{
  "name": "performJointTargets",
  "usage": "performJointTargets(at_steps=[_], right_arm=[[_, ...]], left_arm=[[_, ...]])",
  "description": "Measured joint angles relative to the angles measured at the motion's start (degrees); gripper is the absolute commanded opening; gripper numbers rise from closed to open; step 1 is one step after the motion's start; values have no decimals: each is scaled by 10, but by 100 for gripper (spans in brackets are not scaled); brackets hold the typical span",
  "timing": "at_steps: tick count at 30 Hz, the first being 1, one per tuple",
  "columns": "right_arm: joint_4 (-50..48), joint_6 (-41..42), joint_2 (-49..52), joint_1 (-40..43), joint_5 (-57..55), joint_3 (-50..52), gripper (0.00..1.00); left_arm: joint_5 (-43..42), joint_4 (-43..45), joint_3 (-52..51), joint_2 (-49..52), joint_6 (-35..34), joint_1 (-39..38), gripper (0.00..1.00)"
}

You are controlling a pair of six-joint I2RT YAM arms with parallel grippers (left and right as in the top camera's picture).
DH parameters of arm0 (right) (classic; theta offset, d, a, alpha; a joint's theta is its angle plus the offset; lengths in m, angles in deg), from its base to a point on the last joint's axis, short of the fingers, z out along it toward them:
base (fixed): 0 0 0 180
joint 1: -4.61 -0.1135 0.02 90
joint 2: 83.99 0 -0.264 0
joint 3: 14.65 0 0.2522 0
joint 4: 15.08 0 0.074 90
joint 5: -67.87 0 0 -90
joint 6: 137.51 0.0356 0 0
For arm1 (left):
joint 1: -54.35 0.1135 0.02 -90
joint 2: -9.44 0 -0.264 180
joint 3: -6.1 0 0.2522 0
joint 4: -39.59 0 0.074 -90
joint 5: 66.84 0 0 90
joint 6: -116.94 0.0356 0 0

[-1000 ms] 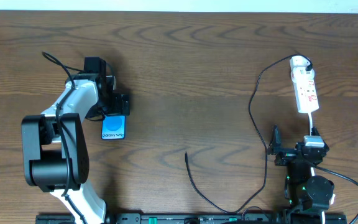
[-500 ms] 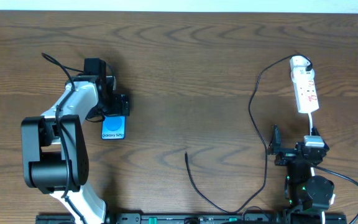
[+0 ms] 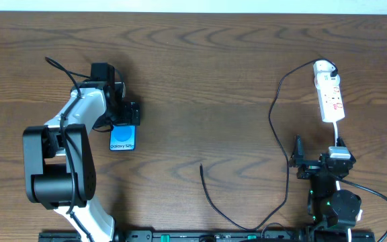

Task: Plug charger to phone and switch on socket
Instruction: 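Close the left gripper on the phone's sides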

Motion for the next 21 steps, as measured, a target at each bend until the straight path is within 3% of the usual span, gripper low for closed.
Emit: performJointTargets(at_steps=[21], right_arm=[[0,0,0,0,0,0,99]], left_arm=[[12,-10,-1,0,6,-8,100]])
